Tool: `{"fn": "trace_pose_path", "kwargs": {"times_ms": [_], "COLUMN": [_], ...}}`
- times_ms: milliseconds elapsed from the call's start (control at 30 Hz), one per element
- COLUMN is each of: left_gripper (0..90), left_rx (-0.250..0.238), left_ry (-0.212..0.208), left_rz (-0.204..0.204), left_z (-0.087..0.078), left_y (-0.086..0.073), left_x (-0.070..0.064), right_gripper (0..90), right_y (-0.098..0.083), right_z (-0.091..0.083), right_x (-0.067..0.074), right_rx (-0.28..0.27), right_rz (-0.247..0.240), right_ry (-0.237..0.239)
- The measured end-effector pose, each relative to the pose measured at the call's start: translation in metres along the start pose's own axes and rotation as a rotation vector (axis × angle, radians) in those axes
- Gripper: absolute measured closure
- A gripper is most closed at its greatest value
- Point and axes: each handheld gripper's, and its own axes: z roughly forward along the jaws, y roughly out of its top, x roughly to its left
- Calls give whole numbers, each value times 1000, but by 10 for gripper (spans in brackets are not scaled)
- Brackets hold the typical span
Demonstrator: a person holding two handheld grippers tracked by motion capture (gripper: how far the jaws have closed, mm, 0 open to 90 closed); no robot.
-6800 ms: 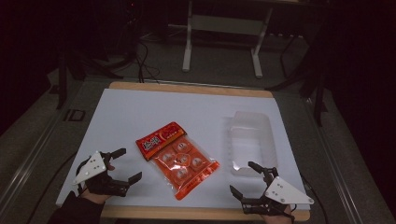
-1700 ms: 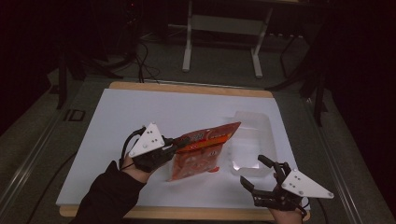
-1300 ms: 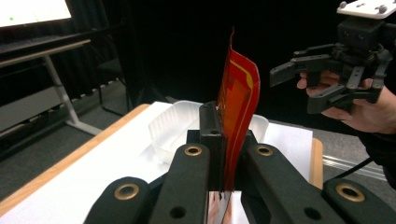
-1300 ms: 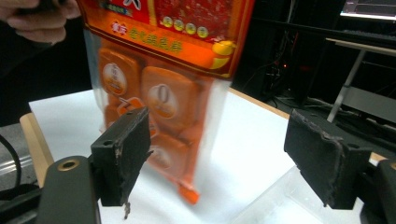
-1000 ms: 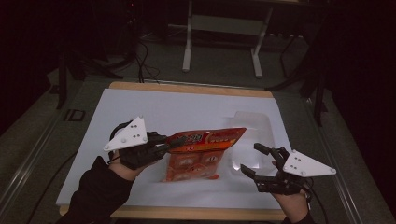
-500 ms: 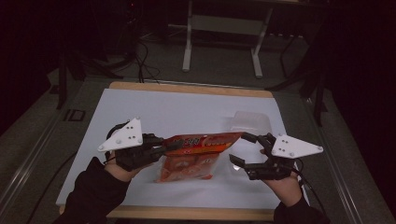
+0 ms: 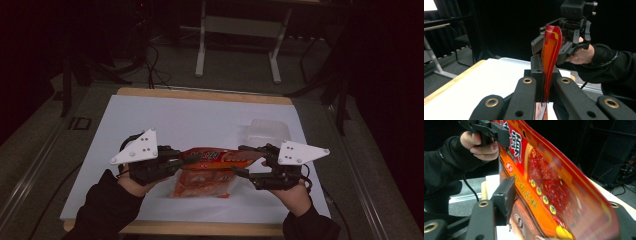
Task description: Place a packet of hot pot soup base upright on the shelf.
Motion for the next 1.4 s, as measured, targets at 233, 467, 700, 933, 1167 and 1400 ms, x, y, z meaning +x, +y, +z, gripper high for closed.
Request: {"fn": "trace_pose_path", "kwargs": {"times_ms": [233,467,700,933,1167,1400], "left_gripper": [900,900,899,896,844,452], "left_rx": [3,1,18,11,-26,-34], "left_ry": [-6,-15,-14,-42,-61,-1], "left_rz": [7,-11,1,-26,-49,-37], "left_z": [5,4,2,-3,-10,-15], "left_y": [1,0,-1,-8,-12,-19], "left_x": [-2,1,4,12,18,17], "right_gripper": [570,775,900,900,900,900], "right_y": [-4,-6,-3,4,17,25], "right_z": [10,10,14,17,20,18], "right_x": [0,-3,-3,-1,-2,-9], "right_rx": [61,91,128,153,169,172], "right_rz": [-39,-17,-13,-29,-58,-53], "right_ry": [28,107,177,181,184,143]}}
